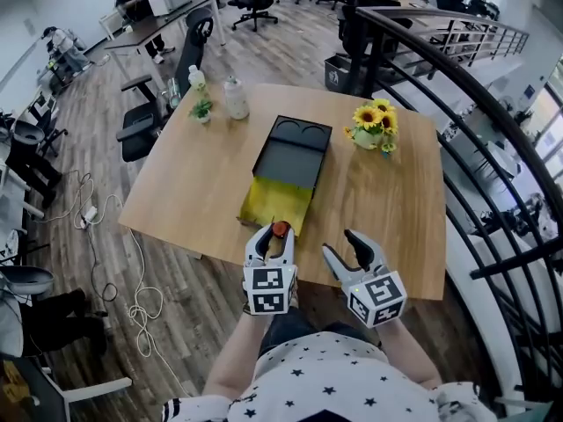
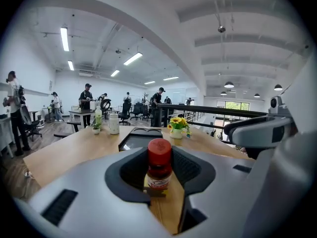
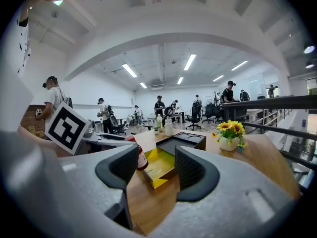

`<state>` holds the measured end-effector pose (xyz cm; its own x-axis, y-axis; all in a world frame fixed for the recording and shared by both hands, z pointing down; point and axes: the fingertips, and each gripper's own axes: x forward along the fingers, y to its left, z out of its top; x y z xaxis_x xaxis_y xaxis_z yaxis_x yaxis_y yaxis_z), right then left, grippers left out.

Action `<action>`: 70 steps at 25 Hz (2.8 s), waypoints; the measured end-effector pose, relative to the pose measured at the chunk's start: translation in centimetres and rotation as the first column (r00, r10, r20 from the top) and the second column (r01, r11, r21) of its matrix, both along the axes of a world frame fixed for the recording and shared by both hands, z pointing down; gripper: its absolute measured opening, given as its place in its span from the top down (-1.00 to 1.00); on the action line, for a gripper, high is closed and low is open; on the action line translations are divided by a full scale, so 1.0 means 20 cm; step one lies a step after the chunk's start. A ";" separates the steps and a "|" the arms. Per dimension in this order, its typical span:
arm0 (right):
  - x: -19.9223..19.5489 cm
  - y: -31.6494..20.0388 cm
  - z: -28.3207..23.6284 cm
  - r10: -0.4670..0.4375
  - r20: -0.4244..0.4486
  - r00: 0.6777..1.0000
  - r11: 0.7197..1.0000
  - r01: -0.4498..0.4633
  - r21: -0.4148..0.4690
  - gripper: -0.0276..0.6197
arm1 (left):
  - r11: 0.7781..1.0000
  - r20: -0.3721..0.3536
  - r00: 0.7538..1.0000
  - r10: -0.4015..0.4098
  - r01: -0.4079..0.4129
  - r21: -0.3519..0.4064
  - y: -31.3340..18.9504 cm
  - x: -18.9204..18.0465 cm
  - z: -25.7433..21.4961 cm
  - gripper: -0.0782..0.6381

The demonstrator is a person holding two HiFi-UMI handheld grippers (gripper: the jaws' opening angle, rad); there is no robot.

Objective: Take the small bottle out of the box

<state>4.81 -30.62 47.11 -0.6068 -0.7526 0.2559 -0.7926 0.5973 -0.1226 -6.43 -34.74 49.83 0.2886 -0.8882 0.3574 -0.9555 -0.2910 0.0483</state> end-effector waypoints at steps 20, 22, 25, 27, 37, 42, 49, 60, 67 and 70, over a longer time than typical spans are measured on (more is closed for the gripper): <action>0.12 0.47 -0.06 0.060 -0.006 0.998 0.996 -0.060 0.072 0.80 | 0.990 -0.049 0.999 -0.004 0.011 0.141 0.61 0.05 -0.30 0.40; 0.13 0.50 -0.08 0.067 -0.002 0.998 0.994 -0.066 0.083 0.84 | 0.988 -0.055 0.998 -0.003 0.012 0.155 0.66 0.05 -0.33 0.40; 0.14 0.54 -0.10 0.074 0.001 0.997 0.992 -0.074 0.099 0.87 | 0.985 -0.058 0.998 -0.002 0.012 0.173 0.71 0.06 -0.37 0.40; 0.14 0.56 -0.11 0.079 0.003 0.997 0.991 -0.079 0.107 0.89 | 0.984 -0.061 0.998 0.001 0.010 0.179 0.74 0.05 -0.38 0.40; 0.17 0.64 -0.13 0.093 0.006 0.996 0.987 -0.093 0.131 0.89 | 0.980 -0.069 0.998 0.007 0.007 0.197 0.84 0.06 -0.39 0.40; 0.18 0.63 -0.15 0.098 0.009 0.995 0.986 -0.098 0.135 0.90 | 0.979 -0.059 0.998 0.013 -0.001 0.202 0.84 0.07 -0.40 0.40; 0.18 0.62 -0.14 0.089 -0.030 0.996 0.989 -0.085 0.123 0.90 | 0.980 -0.063 0.998 0.014 -0.001 0.201 0.83 0.08 -0.41 0.40; 0.13 0.58 -0.12 0.063 -0.037 0.997 0.991 -0.058 0.124 0.90 | 0.981 -0.074 0.997 0.000 0.015 0.193 0.78 0.04 -0.38 0.40; 0.13 0.56 -0.13 0.057 -0.038 0.998 0.990 -0.052 0.128 0.90 | 0.981 -0.074 0.997 -0.004 0.018 0.191 0.76 0.04 -0.39 0.40; 0.13 0.53 -0.13 0.055 -0.038 0.998 0.991 -0.050 0.128 0.90 | 0.981 -0.075 0.997 -0.001 0.015 0.192 0.73 0.04 -0.39 0.40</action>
